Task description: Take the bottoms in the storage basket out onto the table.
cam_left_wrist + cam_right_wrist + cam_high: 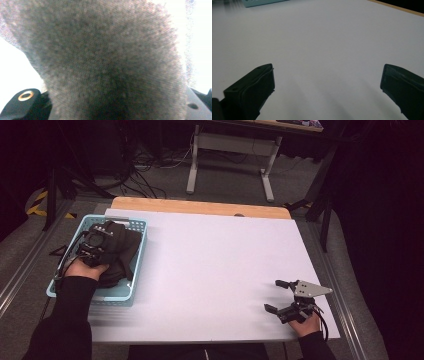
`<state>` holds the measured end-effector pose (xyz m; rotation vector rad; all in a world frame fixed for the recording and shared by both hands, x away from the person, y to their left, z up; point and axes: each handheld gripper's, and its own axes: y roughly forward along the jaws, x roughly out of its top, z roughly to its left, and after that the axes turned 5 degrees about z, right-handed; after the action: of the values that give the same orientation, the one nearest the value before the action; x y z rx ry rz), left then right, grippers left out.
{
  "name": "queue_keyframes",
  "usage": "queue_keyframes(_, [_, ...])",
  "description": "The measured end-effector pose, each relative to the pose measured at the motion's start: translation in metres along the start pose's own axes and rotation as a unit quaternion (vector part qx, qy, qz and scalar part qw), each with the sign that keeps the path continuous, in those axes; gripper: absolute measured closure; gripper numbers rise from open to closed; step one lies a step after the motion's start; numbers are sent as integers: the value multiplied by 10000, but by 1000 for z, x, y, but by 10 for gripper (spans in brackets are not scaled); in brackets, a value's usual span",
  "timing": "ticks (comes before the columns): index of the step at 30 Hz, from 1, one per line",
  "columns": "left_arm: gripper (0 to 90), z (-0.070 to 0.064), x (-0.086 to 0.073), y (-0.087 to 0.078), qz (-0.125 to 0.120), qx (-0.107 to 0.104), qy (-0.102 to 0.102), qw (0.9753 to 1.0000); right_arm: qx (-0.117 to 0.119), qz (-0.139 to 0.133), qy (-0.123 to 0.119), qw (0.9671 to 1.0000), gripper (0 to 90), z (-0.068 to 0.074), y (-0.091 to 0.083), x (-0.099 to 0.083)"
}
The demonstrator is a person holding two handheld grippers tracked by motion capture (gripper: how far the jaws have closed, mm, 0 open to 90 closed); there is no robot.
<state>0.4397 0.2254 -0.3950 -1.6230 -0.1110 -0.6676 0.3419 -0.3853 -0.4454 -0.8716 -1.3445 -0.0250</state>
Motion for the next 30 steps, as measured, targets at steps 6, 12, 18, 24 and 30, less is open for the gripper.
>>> queue_keyframes(6, [589, 5, -6, -11, -590, -150, -86, 9981, 17, -6, 3, 10000, 0, 0, 0, 0])
queue_keyframes(12, [584, 10, -11, -20, -988, -222, -285, 9945, 14, -8, 2, 10000, 0, 0, 0, 0])
queue_keyframes(18, [581, 12, -18, -30, -1552, -241, -289, 9872, 28, -13, 3, 10000, 0, 0, 0, 0])
queue_keyframes(24, [577, 8, -23, -37, -1948, -145, -212, 9805, 30, -24, 0, 10000, 0, 0, 0, 0])
queue_keyframes(30, [575, 6, -28, -44, -2361, -115, -213, 9714, 32, -21, -4, 10000, 0, 0, 0, 0])
